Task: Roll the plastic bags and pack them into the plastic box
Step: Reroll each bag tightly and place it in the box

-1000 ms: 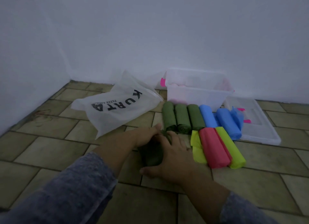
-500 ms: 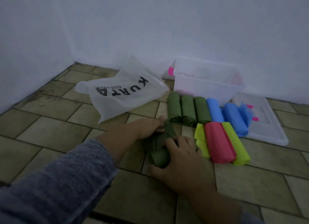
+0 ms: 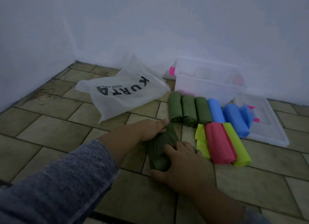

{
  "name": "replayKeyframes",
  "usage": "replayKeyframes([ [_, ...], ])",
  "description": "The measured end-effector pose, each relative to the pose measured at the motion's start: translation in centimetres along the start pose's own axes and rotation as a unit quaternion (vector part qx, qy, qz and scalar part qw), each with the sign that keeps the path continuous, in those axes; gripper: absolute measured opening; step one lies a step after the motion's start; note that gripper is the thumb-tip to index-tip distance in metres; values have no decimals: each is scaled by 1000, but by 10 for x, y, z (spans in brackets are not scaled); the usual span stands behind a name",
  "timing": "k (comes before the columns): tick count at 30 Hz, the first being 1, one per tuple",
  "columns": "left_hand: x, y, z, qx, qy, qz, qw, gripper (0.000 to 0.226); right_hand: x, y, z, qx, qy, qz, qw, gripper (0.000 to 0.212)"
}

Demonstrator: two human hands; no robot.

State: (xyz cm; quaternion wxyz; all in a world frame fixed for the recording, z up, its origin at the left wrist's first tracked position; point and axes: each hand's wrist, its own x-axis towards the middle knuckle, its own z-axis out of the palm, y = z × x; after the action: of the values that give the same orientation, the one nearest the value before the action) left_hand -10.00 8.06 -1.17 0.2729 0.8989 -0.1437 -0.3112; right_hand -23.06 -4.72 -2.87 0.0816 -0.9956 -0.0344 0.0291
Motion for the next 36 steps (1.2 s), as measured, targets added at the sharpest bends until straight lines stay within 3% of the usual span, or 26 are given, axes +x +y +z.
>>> replayKeyframes([
  [3,-2,-1,2,-6,13,-1,1000,71,1,12,-9,41,-46,-26,998,66],
  [6,-3,-2,3,5,22,9,1000,67,3,33,-23,106,-67,-35,991,43],
  [10,-6,1,3,36,28,9,999,66,8,51,-30,168,-96,-47,980,45],
  [14,-18,7,1,105,40,52,992,54,16,56,-32,172,-117,-70,976,39],
  [16,-26,12,3,81,41,90,992,56,20,58,-33,172,-129,-74,974,37],
  [20,-39,12,21,127,-27,89,988,68,26,60,-33,150,-144,-85,975,39],
  [27,-39,0,17,167,11,71,983,32,28,64,-25,197,-105,-44,974,14],
  [32,-35,-3,29,215,55,102,970,62,33,62,-20,164,-41,-47,984,23],
  [36,-30,-4,21,165,56,57,983,49,32,65,-15,138,-9,-66,988,36],
])
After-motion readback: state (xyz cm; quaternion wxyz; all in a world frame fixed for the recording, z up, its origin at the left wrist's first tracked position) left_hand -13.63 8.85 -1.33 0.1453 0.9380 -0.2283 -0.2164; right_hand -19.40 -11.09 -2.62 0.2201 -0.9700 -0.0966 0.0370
